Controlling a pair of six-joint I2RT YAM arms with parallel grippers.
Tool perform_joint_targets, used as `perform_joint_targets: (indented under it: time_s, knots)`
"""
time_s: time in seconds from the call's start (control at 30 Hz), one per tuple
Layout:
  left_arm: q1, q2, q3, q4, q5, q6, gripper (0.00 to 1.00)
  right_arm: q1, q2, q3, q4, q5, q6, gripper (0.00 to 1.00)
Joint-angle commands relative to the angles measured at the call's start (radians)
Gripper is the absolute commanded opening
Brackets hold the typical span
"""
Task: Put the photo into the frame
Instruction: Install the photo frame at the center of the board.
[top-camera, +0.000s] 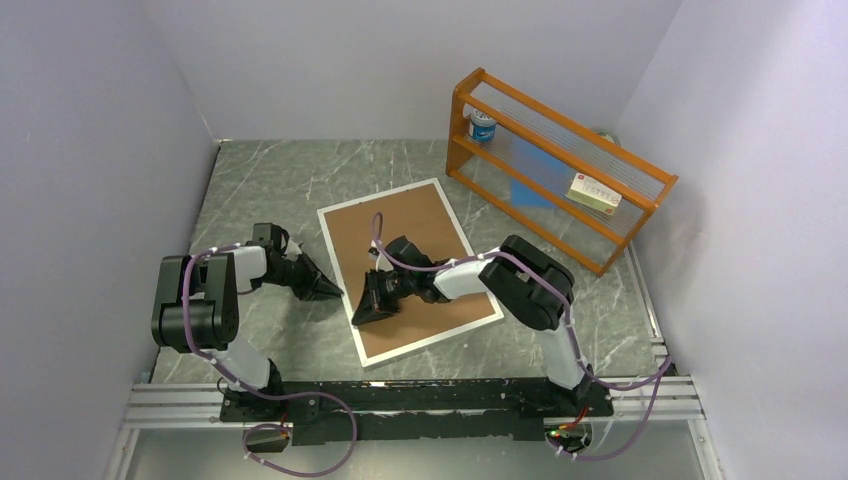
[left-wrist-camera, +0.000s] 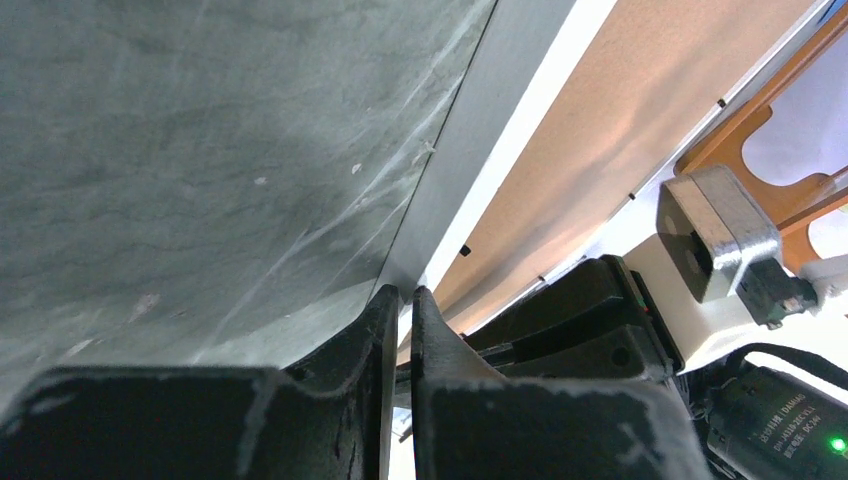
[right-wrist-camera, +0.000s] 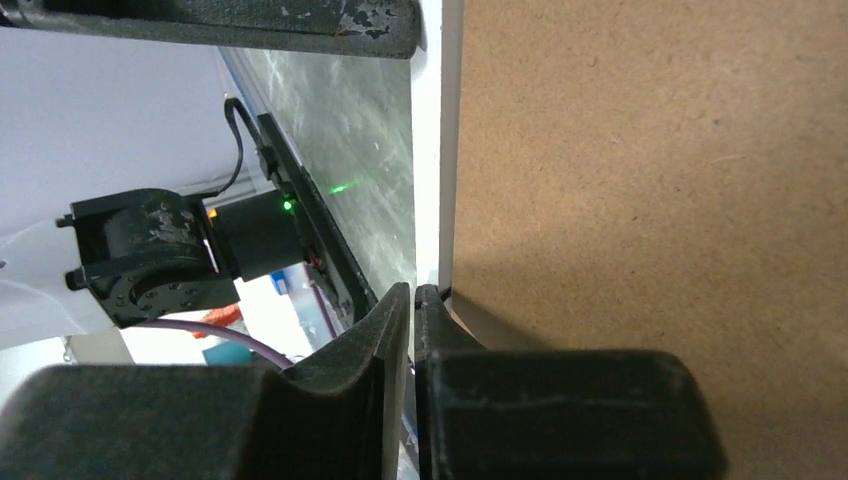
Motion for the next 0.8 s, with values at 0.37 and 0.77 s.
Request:
perform_joint_targets:
  time_s: [0.37,0.77]
  knots:
    - [-0.027,0.052,-0.028,-0.067,-0.194,0.047,0.07,-0.063,0.039,-0.079,-0.289,0.277,-0.143,0.40]
    - [-0.027,0.060,-0.023,-0.069,-0.183,0.045,0.07,-0.081,-0.012,-0.057,-0.366,0.363,-0.185,0.48]
